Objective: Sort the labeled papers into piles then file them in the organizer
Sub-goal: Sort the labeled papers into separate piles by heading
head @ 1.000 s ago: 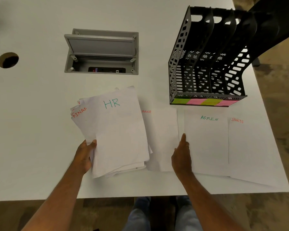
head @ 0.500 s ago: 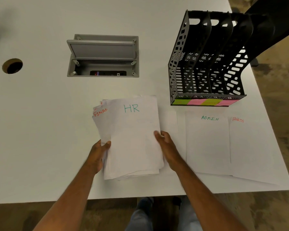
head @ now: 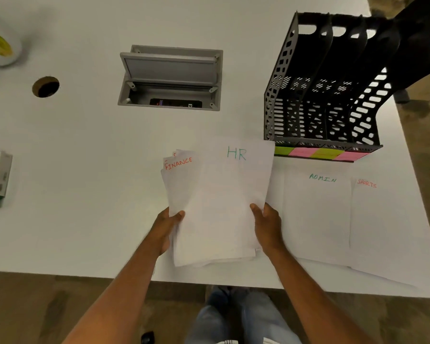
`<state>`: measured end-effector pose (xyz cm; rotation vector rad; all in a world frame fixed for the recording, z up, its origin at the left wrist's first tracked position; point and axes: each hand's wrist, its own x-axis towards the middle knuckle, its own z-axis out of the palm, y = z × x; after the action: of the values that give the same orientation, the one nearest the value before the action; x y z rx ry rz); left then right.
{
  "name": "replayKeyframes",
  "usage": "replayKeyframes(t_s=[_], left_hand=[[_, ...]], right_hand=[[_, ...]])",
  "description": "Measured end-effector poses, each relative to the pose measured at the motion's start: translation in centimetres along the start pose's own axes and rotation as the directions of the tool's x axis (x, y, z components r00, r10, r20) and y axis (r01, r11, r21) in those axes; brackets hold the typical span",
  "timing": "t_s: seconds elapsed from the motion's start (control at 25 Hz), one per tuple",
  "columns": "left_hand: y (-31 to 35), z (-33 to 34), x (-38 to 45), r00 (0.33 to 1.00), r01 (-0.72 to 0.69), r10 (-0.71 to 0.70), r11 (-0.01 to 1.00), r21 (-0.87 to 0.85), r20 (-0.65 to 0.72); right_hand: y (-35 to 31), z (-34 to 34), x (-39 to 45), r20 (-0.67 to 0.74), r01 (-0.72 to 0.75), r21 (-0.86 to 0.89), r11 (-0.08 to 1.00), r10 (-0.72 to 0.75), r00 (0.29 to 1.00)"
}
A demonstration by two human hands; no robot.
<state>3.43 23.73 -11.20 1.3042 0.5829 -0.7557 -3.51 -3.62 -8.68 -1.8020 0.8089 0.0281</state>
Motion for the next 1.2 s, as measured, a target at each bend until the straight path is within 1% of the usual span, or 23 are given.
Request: replayKeyframes(t_s=[0.08, 0.2, 0.32, 0.4, 0.44, 0.52, 0.6, 0.68, 0.72, 0.8, 0.88, 0.92, 0.96, 1.0, 1.04, 1.08, 1.12, 1.16, 1.2], left_hand=[[0.0, 0.3, -0.1, 0.998, -0.015, 0.011, 0.999, -0.046, -0.069], [0.2, 0.0, -0.6, 0.99, -0.056, 0.045, 0.995, -0.081, -0.134], [0.8, -1.3, -1.1, 0.979, -0.122, 0.089, 0.977, -0.175, -0.185], [1.4, -2.2, -1.6, 0.98, -0.153, 0.112, 0.954, -0.259, -0.166], [1.8, -2.5, -2.0, 0.981, -0.163, 0.122, 0.94, -0.301, -0.15], [2.5, -3.3, -2.8, 0.984, -0.159, 0.12, 0.92, -0.359, -0.13], [3.3, -4.0, -3.4, 0.987, -0.15, 0.116, 0.92, -0.361, -0.114], [3.8, -4.9, -3.7, 0.988, -0.147, 0.123, 0.934, -0.327, -0.093], [3.9, -5.3, -3.8, 0.989, -0.142, 0.121, 0.94, -0.31, -0.085], [3.6, -6.1, -3.7, 0.991, -0.123, 0.101, 0.951, -0.285, -0.092], [3.0, -7.0, -3.7, 0.99, -0.103, 0.074, 0.962, -0.254, -0.12], [2.6, -7.4, -3.6, 0.988, -0.096, 0.064, 0.967, -0.236, -0.139], [2.1, -7.8, -3.4, 0.985, -0.091, 0.057, 0.973, -0.212, -0.162], [1.6, -8.1, -3.2, 0.981, -0.09, 0.056, 0.98, -0.179, -0.187], [1.2, -8.3, -3.1, 0.976, -0.09, 0.058, 0.985, -0.144, -0.212], [0.8, -8.5, -2.9, 0.97, -0.089, 0.06, 0.99, -0.112, -0.234], [0.4, -8.6, -2.9, 0.966, -0.084, 0.06, 0.992, -0.089, -0.25], [0.0, -8.6, -2.8, 0.964, -0.075, 0.051, 0.994, -0.08, -0.261], [-0.5, -8.6, -2.6, 0.963, -0.061, 0.037, 0.995, -0.08, -0.268]], right_hand=[[0.7, -0.9, 0.5, -0.041, 0.007, -0.053, 0.999, -0.009, 0.999], [0.9, -2.5, 0.9, -0.134, -0.02, -0.026, 0.999, 0.016, 0.991], [1.4, -3.3, 0.8, -0.131, 0.003, -0.038, 0.999, -0.008, 0.991], [2.0, -3.0, 0.2, -0.119, 0.004, -0.1, 0.995, -0.016, 0.993], [2.3, -2.4, -0.4, -0.09, 0.004, -0.13, 0.992, -0.016, 0.996], [2.3, -0.4, -2.0, 0.019, 0.019, -0.163, 0.986, -0.016, 1.0], [1.6, 2.4, -3.7, 0.115, 0.034, -0.17, 0.985, -0.014, 0.993], [0.5, 5.2, -5.1, 0.193, 0.005, -0.108, 0.994, 0.016, 0.981], [-0.1, 6.4, -5.5, 0.233, -0.036, -0.053, 0.998, 0.047, 0.971], [-0.9, 8.5, -6.0, 0.316, -0.183, 0.056, 0.981, 0.157, 0.936], [-0.8, 9.5, -5.9, 0.395, -0.383, 0.166, 0.909, 0.294, 0.87], [-0.6, 9.5, -5.7, 0.432, -0.437, 0.154, 0.886, 0.338, 0.836], [-0.3, 9.3, -5.7, 0.456, -0.433, 0.09, 0.897, 0.349, 0.819], [0.2, 8.9, -5.4, 0.442, -0.317, -0.024, 0.948, 0.294, 0.848], [0.6, 8.4, -5.0, 0.378, -0.069, -0.182, 0.981, 0.135, 0.916], [1.4, 8.1, -4.4, 0.35, 0.222, -0.333, 0.916, -0.099, 0.931], [2.3, 7.8, -3.8, 0.404, 0.47, -0.437, 0.766, -0.3, 0.864], [3.0, 7.6, -3.2, 0.486, 0.614, -0.48, 0.627, -0.392, 0.781], [3.7, 7.3, -2.8, 0.556, 0.68, -0.503, 0.533, -0.402, 0.727]])
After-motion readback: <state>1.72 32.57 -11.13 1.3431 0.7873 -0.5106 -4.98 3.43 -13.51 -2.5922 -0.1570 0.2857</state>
